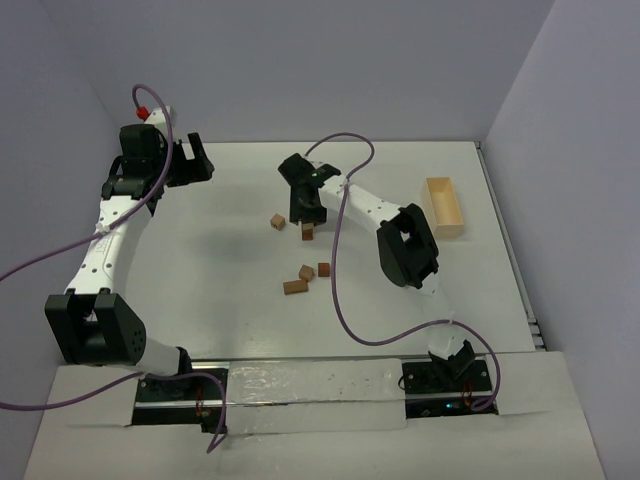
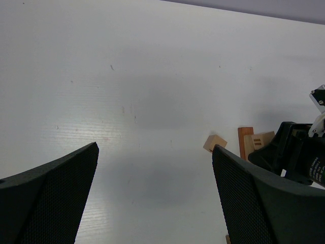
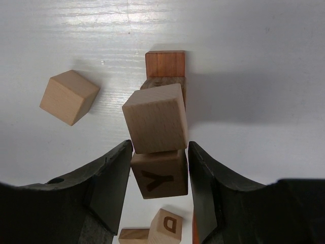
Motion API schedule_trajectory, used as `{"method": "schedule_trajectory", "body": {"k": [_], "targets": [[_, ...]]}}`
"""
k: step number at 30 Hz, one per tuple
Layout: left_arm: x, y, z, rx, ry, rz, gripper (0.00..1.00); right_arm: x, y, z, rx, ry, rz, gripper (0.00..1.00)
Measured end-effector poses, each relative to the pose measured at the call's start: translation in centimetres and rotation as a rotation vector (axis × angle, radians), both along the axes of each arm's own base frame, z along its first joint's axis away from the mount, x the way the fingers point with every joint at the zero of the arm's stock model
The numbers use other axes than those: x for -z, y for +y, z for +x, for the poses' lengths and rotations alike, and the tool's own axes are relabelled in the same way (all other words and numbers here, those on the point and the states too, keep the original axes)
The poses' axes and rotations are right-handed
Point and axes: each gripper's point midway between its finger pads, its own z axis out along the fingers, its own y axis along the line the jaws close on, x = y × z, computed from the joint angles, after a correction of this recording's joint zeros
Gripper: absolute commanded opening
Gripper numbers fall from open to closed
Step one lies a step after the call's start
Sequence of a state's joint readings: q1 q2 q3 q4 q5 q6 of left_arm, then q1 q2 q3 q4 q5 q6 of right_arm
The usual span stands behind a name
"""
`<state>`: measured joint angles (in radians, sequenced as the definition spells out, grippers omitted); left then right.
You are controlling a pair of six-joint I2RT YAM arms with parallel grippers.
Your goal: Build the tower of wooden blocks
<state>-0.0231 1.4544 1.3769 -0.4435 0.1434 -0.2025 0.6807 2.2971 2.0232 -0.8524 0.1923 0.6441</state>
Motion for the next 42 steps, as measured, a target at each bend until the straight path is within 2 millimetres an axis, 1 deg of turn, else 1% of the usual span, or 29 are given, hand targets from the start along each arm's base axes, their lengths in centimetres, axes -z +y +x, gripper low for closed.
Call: {"method": "schedule_trajectory", "body": {"k": [4, 12, 15, 21, 29, 32, 42], "targets": [[0.0, 0.0, 0.0, 0.0, 0.0, 0.0, 0.99, 0.0, 0.1, 0.0, 0.006, 0.002, 0.005, 0.58], [0.0, -0.1, 0.0, 0.003, 0.0, -0.002, 0.99, 0.0, 0.1, 0.0, 0.01, 0.003, 0.008, 0.66], [0.1, -0.1, 0.0, 0.006, 0.002, -0.004, 0.99, 0.0, 0.1, 0.0, 0.009, 0.002, 0.006, 0.68], [0.3, -0.2, 0.1, 0.011, 0.007, -0.007, 0.99, -0.1, 0.0, 0.1, 0.004, -0.006, -0.002, 0.66], [0.4, -0.3, 0.1, 0.013, 0.009, -0.007, 0.99, -1.8, 0.3, 1.2, 0.0, -0.055, 0.006, 0.63], [0.4, -0.3, 0.1, 0.013, 0.01, -0.007, 0.99, -2.1, 0.4, 1.5, 0.001, -0.064, 0.01, 0.63], [0.4, -0.3, 0.1, 0.013, 0.01, -0.007, 0.99, -1.8, -0.1, 1.9, 0.01, -0.061, 0.004, 0.59]]}}
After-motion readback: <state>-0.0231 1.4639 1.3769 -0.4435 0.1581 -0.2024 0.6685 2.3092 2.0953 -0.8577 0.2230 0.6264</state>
